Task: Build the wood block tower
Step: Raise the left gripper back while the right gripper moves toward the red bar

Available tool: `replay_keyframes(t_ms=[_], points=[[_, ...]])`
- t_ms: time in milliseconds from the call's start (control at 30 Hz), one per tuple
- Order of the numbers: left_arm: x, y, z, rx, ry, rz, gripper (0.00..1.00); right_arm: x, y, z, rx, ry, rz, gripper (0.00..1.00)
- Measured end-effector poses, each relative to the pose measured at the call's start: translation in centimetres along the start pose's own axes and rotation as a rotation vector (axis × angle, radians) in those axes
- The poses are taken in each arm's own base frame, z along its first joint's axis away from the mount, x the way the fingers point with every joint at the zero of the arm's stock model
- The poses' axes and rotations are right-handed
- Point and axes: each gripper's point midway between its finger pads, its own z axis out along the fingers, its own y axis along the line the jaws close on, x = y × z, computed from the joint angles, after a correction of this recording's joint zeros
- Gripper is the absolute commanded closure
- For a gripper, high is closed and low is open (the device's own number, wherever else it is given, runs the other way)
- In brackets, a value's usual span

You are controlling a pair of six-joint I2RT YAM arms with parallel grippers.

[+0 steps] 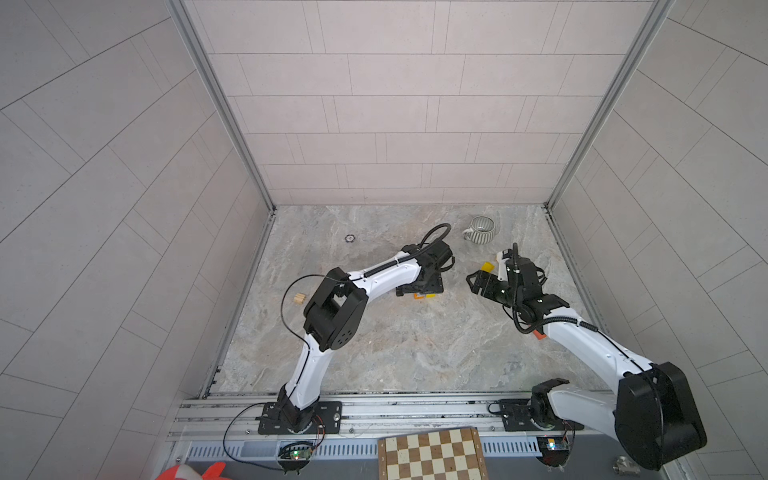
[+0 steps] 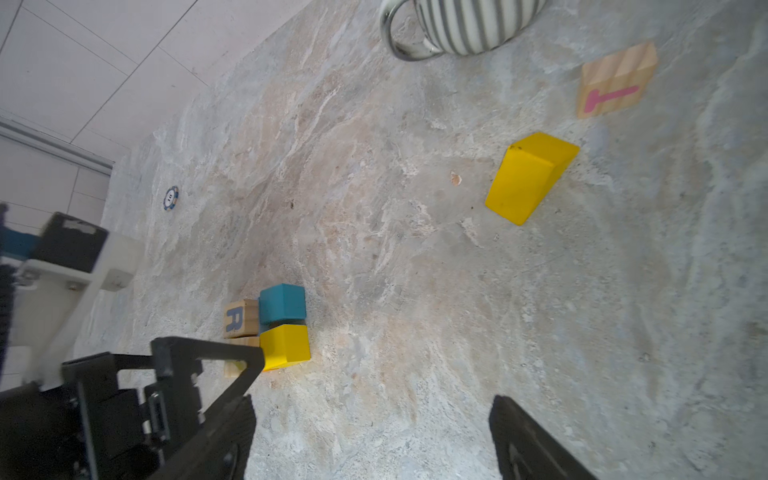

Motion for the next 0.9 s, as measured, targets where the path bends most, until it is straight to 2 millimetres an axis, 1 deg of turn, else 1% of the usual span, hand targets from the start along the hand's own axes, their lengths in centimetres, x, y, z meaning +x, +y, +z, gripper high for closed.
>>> replay_keyframes(t_ms=[100,267,367,467,667,767,900], points=[[0.0,0.8,-2.0,0.024,-0.035,0.001,0.0,-0.2,-1.2,-0.3,0.053,0.007,-0.007,0.11],[0.0,2.1,-5.7,0.097,-0.118,0.008,0.0,-1.7,-4.1,-1.3,0.153,-0.004,0.024,0.11],[0.6,3.1,-6.7,0.133,-0.16,0.014,0.0,-2.4,-6.0,-2.0,0.221,-0.004,0.039,0.11],[1.9,4.6,-6.7,0.148,-0.183,0.023,0.0,-2.6,-7.7,-2.4,0.283,0.01,0.049,0.11],[4.8,7.8,-5.8,0.174,-0.218,0.026,0.0,-1.4,-11.4,-3.3,0.405,0.06,0.094,0.11],[5.5,8.5,-5.6,0.188,-0.233,0.029,0.0,-0.7,-13.5,-3.8,0.463,0.091,0.134,0.11],[6.1,9.0,-5.4,0.212,-0.251,0.031,0.0,0.3,-16.2,-4.4,0.535,0.134,0.204,0.12]])
